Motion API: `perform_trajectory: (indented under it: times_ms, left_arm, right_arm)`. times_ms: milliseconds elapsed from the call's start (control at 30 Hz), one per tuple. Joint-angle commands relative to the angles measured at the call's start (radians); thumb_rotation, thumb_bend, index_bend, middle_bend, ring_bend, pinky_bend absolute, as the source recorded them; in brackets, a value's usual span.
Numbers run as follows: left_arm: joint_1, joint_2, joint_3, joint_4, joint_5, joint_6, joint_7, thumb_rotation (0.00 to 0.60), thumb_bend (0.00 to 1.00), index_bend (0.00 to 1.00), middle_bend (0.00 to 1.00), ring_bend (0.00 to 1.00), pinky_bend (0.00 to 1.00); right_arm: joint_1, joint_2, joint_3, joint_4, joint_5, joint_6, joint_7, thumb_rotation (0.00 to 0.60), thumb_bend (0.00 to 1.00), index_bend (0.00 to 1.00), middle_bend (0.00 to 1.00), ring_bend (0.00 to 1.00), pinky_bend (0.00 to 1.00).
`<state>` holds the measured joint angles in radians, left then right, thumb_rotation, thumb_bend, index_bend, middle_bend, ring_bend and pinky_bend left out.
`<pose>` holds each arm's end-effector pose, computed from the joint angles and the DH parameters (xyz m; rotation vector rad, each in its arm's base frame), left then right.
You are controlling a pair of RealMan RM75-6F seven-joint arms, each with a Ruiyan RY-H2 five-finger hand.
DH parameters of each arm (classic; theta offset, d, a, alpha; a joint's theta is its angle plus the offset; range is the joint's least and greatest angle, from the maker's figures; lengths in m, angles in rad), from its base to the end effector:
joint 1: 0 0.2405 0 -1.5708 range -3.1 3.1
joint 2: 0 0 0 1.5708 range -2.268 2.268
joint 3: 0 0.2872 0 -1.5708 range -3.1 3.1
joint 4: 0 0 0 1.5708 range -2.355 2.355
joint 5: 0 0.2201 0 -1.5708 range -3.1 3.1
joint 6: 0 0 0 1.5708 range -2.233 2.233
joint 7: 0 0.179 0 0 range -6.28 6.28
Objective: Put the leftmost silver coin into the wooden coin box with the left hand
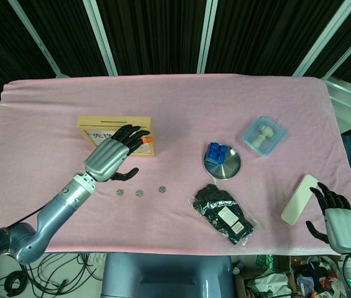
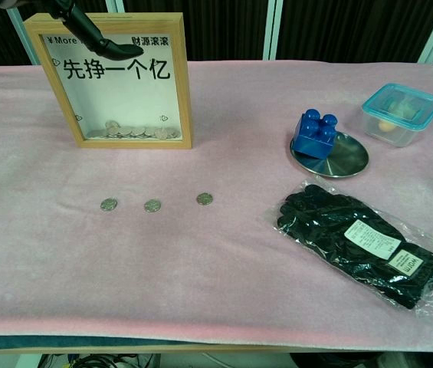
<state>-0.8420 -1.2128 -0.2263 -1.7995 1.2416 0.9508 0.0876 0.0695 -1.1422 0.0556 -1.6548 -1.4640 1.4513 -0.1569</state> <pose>-0.0741 0.3946 0.0626 -1.9766 -0.9203 -1.2375 -0.3423 -0.2142 0.1483 1.4008 -0.8827 0.7936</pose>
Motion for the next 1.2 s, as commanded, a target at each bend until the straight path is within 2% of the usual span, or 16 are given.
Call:
perform_trajectory:
  times_ms: [33,700,1000,1200]
  left_arm:
    - [0.002,0.000,0.002,-0.001,-0.002,0.000,-0.002,0.600,0.34,0.16,0.09,0.00,0.01]
    - [0.018,-0.045,0.030,0.020,0.030,0.006,-0.033,0.600,0.34,0.16,0.09,0.00,0.01]
    - [0.025,-0.052,0.054,0.013,0.044,0.006,-0.004,0.600,0.35,0.17,0.09,0.00,0.01]
    - [0.086,0.004,0.127,-0.036,0.027,0.011,0.023,0.600,0.35,0.19,0.10,0.00,0.01]
  right_arm:
    - [-0.002,0.000,-0.002,-0.002,-0.003,0.003,-0.001,0.600,0.21,0.15,0.06,0.16,0.18]
    - [-0.008,0.015,-0.004,-0.004,-0.007,0.012,0.016,0.600,0.21,0.15,0.06,0.16,0.18]
    - [-0.008,0.018,-0.009,-0.008,-0.011,0.008,0.014,0.600,0.21,0.15,0.06,0.16,0.18]
    - [-0.008,0.022,-0.008,-0.008,-0.005,0.003,0.014,0.600,0.21,0.15,0.06,0.16,0.18]
